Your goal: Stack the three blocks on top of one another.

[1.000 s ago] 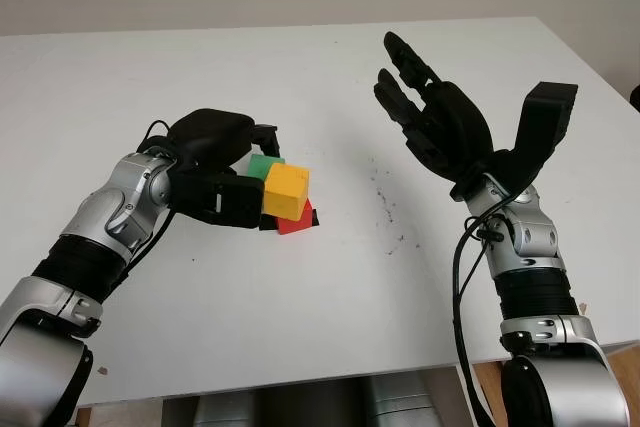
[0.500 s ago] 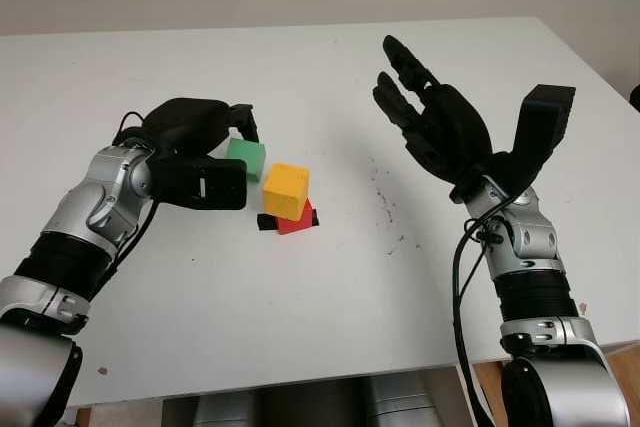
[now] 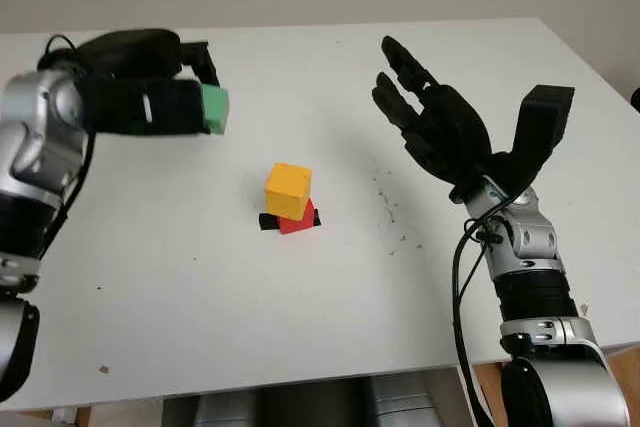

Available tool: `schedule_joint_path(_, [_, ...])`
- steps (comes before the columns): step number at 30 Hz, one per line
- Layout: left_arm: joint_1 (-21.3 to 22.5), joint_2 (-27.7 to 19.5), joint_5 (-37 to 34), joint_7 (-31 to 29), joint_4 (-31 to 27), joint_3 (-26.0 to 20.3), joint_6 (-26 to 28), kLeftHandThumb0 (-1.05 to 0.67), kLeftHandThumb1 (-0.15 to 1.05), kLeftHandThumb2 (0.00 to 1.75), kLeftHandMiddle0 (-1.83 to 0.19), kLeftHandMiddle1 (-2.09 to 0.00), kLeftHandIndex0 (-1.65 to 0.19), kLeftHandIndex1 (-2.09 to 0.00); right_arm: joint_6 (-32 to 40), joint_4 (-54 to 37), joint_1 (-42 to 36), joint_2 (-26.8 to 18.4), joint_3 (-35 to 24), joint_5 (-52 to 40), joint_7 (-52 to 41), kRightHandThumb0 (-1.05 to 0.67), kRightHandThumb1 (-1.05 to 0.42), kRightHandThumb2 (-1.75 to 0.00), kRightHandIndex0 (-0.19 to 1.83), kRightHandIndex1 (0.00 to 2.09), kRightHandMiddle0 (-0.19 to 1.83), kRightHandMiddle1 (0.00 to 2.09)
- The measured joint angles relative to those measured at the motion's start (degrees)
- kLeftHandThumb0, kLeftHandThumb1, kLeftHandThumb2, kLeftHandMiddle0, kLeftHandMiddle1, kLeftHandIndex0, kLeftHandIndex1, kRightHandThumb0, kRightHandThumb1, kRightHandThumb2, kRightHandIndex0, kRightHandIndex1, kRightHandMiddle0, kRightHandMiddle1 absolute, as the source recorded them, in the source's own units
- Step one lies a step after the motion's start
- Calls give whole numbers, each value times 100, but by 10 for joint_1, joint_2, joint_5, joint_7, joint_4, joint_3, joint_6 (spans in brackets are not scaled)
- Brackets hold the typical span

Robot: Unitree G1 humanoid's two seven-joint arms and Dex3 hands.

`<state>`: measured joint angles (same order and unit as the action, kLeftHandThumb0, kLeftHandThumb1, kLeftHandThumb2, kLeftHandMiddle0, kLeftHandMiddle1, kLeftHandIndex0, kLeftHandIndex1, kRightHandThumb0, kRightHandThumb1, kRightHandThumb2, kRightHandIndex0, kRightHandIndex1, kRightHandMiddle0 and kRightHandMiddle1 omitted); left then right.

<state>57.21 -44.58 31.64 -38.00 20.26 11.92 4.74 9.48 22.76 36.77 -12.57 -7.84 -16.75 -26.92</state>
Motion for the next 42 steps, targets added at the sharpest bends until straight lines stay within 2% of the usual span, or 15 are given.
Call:
schedule_joint_path(3, [20, -1, -31, -31, -4, -10, 2, -41, 97, 5, -24, -5, -46, -123, -1, 0, 0, 1, 3, 1, -1, -65, -101, -6, -19, 0, -4, 5])
schedule_joint_path(7, [32, 0, -90, -79, -16, -27, 37, -38, 96, 5, -25, -6, -48, -127, -3, 0, 0, 1, 3, 3, -1, -65, -101, -6, -19, 0, -4, 5])
schedule_joint_path(11, [32, 3, -129, -107, -57, -37, 96, -41, 95, 5, -30, -7, -47, -139, -7, 0, 0, 3, 4, 5, -3, -65, -102, -6, -19, 0, -5, 5])
schedule_joint_path(17, [27, 10, -152, -134, -161, -35, 210, -39, 97, 6, -30, -6, -43, -155, -11, 5, 0, 6, 4, 5, -6, -65, -102, -6, -19, 0, -5, 5])
schedule_joint_path(23, [8, 14, -152, -136, -226, -19, 272, -38, 96, 5, -31, -6, -44, -160, -13, 11, 1, 6, 4, 7, -6, -65, -102, -5, -19, 0, -5, 5])
schedule_joint_path(28, [-16, 28, -134, -100, -276, -11, 318, -40, 96, 5, -30, -6, -46, -161, -13, 11, 1, 6, 4, 7, -6, -65, -102, -5, -19, 0, -5, 5])
schedule_joint_path(33, [-36, 30, -123, -95, -304, 7, 325, -41, 97, 6, -33, -7, -42, -164, -15, 11, 1, 6, 5, 8, -9, -65, -102, -6, -19, 0, -6, 5])
schedule_joint_path(37, [-38, 20, -102, -102, -313, 29, 309, -39, 99, 6, -33, -6, -37, -167, -16, 11, 1, 6, 7, 9, -7, -66, -102, -5, -19, 0, -6, 5])
schedule_joint_path(42, [-38, 21, -98, -117, -314, 36, 326, -35, 98, 5, -32, -6, -34, -169, -15, 11, 1, 7, 9, 10, -7, -65, -102, -5, -19, 0, -6, 5])
